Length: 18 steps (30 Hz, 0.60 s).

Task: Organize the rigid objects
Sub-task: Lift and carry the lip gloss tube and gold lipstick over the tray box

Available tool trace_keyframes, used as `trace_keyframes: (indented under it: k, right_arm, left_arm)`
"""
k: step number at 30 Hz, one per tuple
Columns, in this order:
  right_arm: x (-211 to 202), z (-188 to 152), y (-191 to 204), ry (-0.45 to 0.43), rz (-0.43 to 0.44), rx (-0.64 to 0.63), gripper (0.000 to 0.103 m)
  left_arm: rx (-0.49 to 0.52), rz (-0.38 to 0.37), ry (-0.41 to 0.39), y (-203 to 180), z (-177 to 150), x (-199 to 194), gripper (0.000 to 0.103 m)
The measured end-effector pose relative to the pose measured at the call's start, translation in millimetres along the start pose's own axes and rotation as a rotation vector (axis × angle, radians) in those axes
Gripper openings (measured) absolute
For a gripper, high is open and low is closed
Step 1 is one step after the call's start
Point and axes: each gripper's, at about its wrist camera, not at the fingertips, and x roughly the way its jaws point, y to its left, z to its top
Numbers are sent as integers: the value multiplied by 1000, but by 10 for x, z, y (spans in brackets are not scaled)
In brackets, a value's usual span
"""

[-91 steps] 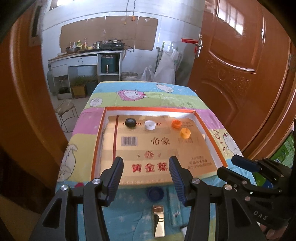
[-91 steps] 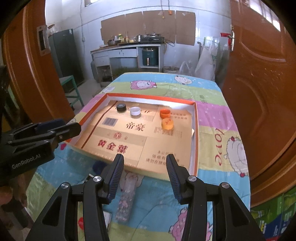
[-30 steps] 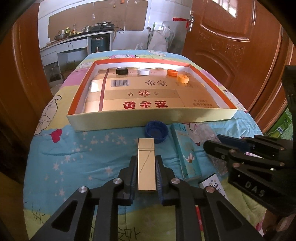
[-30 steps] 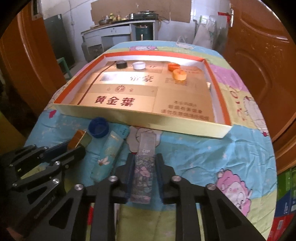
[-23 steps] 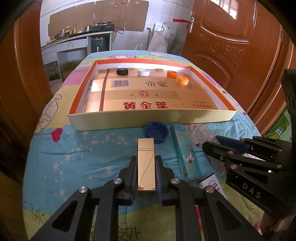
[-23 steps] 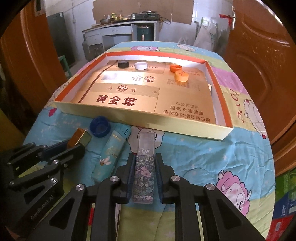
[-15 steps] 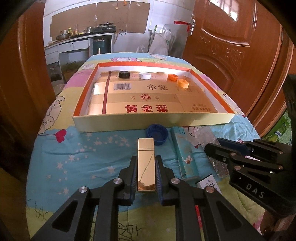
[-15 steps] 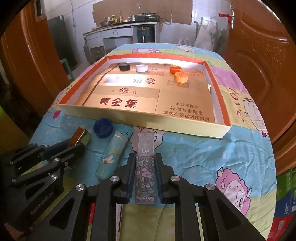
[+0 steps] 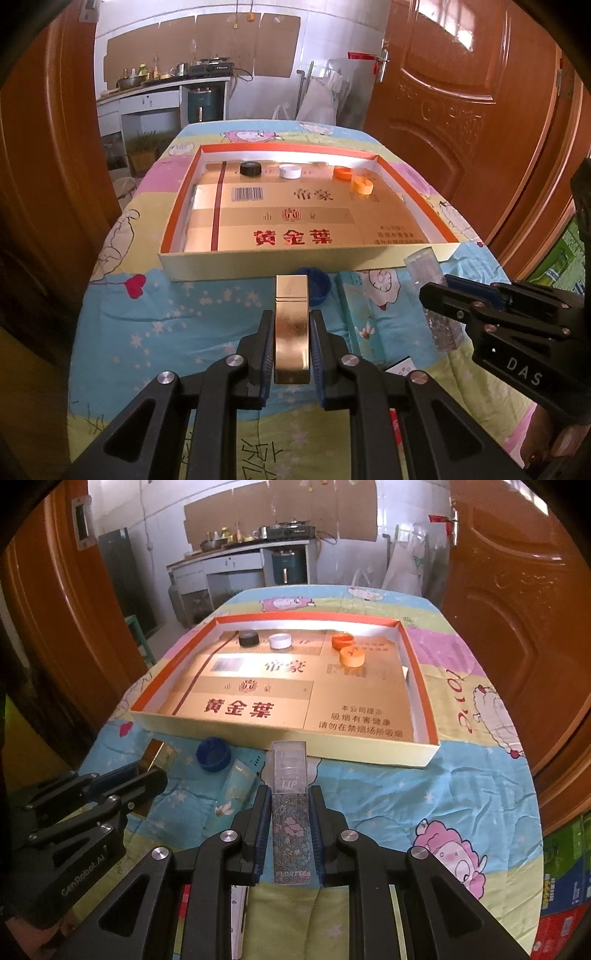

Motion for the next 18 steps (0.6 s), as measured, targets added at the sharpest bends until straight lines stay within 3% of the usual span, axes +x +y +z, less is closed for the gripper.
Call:
trace_keyframes:
  k: [12,18]
  right_arm:
    - [-147,60,-23,-38,14,7,21]
    - [-156,39,-41,-36,15,13,21]
  left_arm:
    - [8,5,-36,-9,112,-107,19]
    - [10,8,13,16,88,9,19]
